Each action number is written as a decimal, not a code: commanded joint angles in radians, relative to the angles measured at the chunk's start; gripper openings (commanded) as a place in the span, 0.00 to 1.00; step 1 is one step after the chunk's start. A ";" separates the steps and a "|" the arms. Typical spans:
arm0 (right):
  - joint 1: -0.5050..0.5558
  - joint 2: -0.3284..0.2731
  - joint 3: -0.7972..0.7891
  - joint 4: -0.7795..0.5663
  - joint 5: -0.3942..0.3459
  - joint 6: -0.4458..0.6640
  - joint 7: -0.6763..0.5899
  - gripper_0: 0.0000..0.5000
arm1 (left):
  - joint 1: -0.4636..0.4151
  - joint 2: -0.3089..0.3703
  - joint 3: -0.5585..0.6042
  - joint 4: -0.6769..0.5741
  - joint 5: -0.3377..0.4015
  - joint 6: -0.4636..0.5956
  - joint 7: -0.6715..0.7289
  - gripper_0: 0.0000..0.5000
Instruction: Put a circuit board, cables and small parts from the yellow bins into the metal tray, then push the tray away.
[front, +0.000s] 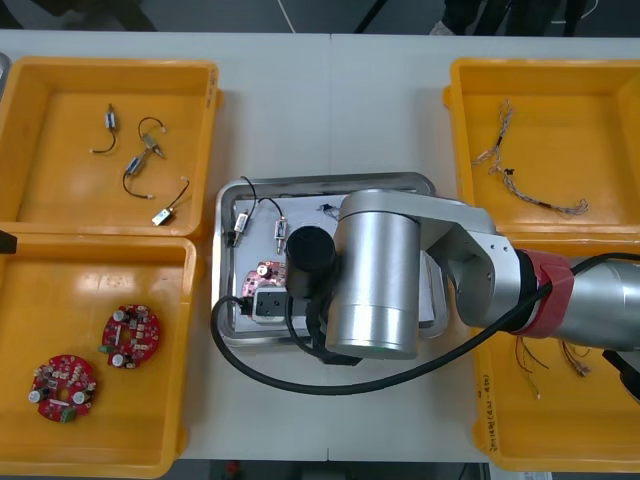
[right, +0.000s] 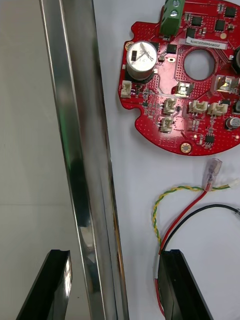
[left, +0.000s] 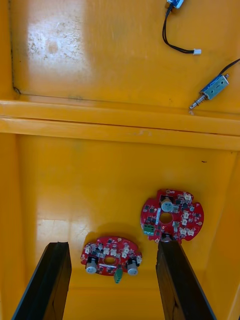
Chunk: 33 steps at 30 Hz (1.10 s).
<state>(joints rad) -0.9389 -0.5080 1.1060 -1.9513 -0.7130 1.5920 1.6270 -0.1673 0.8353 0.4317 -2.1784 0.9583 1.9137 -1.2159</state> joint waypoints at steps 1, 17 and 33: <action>-0.055 0.034 0.049 0.018 -0.003 -0.017 0.011 1.00 | 0.008 -0.010 -0.004 -0.040 0.008 0.006 -0.067 1.00; -0.060 0.072 0.126 0.054 0.036 -0.018 0.004 1.00 | 0.017 -0.010 -0.044 -0.049 0.039 0.006 -0.070 1.00; -0.061 0.077 0.146 0.087 0.079 -0.030 -0.004 1.00 | 0.040 -0.008 -0.053 -0.054 0.034 0.006 -0.073 1.00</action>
<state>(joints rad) -0.9633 -0.4592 1.2378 -1.8608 -0.6411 1.5708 1.6269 -0.1592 0.8345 0.3867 -2.1995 0.9890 1.9137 -1.2159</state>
